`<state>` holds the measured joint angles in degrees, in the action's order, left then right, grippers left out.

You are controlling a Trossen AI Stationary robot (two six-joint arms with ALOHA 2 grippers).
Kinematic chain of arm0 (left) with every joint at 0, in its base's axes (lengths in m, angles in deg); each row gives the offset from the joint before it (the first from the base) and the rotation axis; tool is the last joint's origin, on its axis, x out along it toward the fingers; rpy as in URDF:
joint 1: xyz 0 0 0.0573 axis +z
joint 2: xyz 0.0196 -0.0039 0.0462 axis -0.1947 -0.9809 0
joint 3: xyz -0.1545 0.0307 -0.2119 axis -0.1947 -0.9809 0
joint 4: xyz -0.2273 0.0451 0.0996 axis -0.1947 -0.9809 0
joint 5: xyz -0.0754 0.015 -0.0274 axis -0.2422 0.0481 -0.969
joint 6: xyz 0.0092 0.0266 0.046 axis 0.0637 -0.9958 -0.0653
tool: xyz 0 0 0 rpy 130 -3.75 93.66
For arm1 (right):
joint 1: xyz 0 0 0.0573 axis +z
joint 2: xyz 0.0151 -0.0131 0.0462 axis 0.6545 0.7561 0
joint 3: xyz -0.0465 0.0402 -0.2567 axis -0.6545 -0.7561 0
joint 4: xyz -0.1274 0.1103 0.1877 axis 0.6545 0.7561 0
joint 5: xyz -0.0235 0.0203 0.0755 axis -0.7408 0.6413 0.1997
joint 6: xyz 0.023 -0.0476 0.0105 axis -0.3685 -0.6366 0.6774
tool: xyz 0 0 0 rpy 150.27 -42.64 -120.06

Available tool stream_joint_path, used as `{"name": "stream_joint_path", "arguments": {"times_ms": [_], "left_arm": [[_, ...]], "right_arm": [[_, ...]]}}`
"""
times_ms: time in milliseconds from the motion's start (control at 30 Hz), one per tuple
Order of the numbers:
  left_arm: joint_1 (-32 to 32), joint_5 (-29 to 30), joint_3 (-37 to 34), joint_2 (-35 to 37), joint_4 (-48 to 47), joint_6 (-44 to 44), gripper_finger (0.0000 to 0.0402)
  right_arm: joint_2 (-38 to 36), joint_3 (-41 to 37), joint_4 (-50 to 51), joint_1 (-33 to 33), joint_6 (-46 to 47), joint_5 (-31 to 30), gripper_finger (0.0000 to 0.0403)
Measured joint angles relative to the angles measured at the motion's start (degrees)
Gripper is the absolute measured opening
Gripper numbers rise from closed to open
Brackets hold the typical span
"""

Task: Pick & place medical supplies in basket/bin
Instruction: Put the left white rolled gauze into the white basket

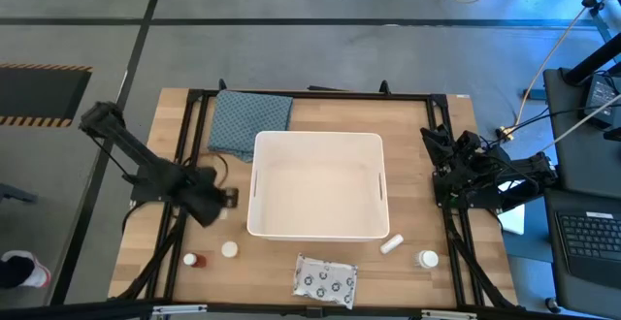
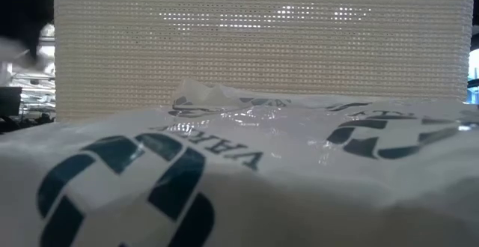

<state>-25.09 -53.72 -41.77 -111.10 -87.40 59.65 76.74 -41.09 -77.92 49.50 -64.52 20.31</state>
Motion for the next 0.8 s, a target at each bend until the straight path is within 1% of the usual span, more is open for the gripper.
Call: {"name": "stream_joint_path", "arguments": {"times_ms": [67, 133, 167, 200, 233, 300, 367, 400, 467, 533, 633, 800], "left_arm": [[0.0, 9.4, 4.1, 3.3, -4.5, -3.7, 0.0055], [0.1, 19.9, 8.1, 5.7, -5.3, -11.2, 0.0053], [0.4, 24.5, 10.3, 6.7, -4.6, -16.2, 0.0053], [1.0, 27.8, 12.5, 7.4, -3.2, -22.0, 0.0053], [2.1, 29.8, 14.6, 7.6, -1.0, -29.1, 0.0053], [5.0, 30.6, 18.4, 7.3, 5.3, -44.4, 0.0053], [8.5, 28.4, 21.4, 6.0, 13.7, -60.4, 0.0053], [10.6, 26.2, 22.7, 5.0, 18.3, -68.6, 0.0053], [14.9, 19.8, 25.1, 2.4, 26.5, -83.0, 0.0053], [19.1, 12.2, 27.6, -1.2, 31.5, -93.3, 0.0052], [24.6, 1.5, 32.0, -7.7, 32.3, -102.8, 0.0052], [31.7, -10.8, 38.3, -19.5, 26.0, -110.3, 0.0052]], "right_arm": [[0.0, 0.0, 0.0, 0.0, 0.0, 0.0, 0.016], [0.0, 0.0, 0.0, 0.0, 0.0, 0.0, 0.016], [0.0, 0.0, 0.0, 0.0, 0.0, 0.0, 0.016], [0.0, 0.0, 0.0, 0.0, 0.0, 0.0, 0.016], [0.0, 0.0, 0.0, 0.0, 0.0, 0.0, 0.016], [0.0, 0.0, 0.0, 0.0, 0.0, 0.0, 0.016], [0.0, 0.0, 0.0, 0.0, 0.0, 0.0, 0.016], [0.0, 0.0, 0.0, 0.0, 0.0, 0.0, 0.016], [0.0, 0.0, 0.0, 0.0, 0.0, 0.0, 0.016], [0.0, 0.0, 0.0, 0.0, 0.0, 0.0, 0.016], [0.0, 0.0, 0.0, 0.0, 0.0, 0.0, 0.016], [0.0, 0.0, 0.0, 0.0, 0.0, 0.0, 0.016]]}}
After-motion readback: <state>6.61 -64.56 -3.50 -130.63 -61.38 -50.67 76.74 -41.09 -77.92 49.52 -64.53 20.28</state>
